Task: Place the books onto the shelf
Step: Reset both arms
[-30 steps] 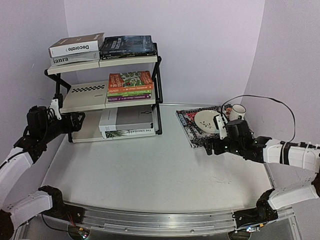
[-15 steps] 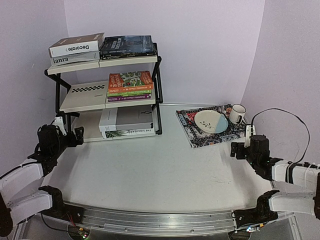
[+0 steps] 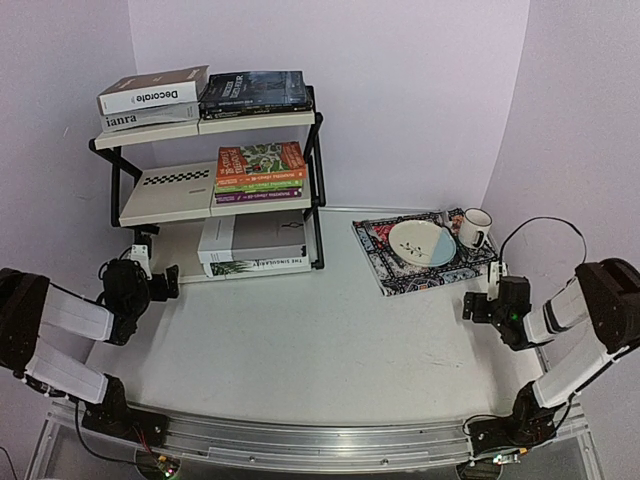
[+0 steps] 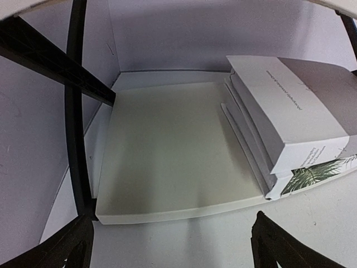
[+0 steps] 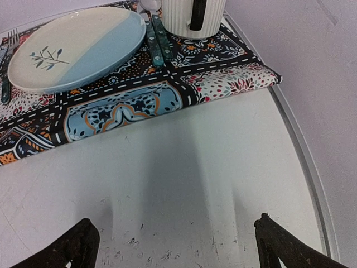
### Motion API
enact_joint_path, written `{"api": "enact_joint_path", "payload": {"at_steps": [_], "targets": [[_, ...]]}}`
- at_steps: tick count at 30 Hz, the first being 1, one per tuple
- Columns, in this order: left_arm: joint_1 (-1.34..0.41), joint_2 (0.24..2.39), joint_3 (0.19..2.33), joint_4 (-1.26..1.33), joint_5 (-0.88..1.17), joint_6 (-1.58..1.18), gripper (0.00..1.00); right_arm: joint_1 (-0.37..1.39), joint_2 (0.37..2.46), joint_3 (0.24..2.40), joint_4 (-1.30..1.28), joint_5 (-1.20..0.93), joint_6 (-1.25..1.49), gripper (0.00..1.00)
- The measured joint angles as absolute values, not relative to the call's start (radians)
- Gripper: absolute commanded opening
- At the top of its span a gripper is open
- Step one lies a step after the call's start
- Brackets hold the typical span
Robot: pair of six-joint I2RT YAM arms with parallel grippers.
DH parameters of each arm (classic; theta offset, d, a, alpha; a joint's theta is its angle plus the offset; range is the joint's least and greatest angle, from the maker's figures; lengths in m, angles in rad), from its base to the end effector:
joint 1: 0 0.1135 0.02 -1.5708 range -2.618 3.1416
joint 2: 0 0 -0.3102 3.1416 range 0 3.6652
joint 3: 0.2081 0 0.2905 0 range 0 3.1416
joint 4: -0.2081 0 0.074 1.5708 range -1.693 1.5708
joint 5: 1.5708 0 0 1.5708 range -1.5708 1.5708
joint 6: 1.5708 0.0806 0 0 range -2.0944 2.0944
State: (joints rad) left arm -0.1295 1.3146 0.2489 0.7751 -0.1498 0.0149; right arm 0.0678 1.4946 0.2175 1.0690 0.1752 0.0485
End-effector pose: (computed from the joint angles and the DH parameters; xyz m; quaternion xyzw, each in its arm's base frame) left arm 0.2779 -0.0241 0.1498 0.0131 0.8009 0.0258 0.5981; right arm 0.2865 0.0054 0.1364 0.0476 0.7742 -0.0314 0.6303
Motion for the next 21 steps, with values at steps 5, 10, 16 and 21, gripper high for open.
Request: {"api": "enact_joint_path", "payload": {"at_steps": [5,10,16,21], "targets": [[-0.127,1.39,0.249,0.894,-0.148,0.057,1.0,0.045,1.629,0.235,1.164,0.097,0.048,0.97],[-0.108,1.448,0.249,0.998,-0.138,0.074,1.0,0.043,1.653,0.254,1.191,0.043,0.048,0.98],[-0.083,1.587,0.264,1.066,-0.119,0.075,1.0,0.04,1.653,0.275,1.198,0.03,0.048,0.98],[-0.028,1.666,0.292,1.068,-0.054,0.06,1.0,0.04,1.653,0.278,1.197,0.023,0.047,0.98]]}}
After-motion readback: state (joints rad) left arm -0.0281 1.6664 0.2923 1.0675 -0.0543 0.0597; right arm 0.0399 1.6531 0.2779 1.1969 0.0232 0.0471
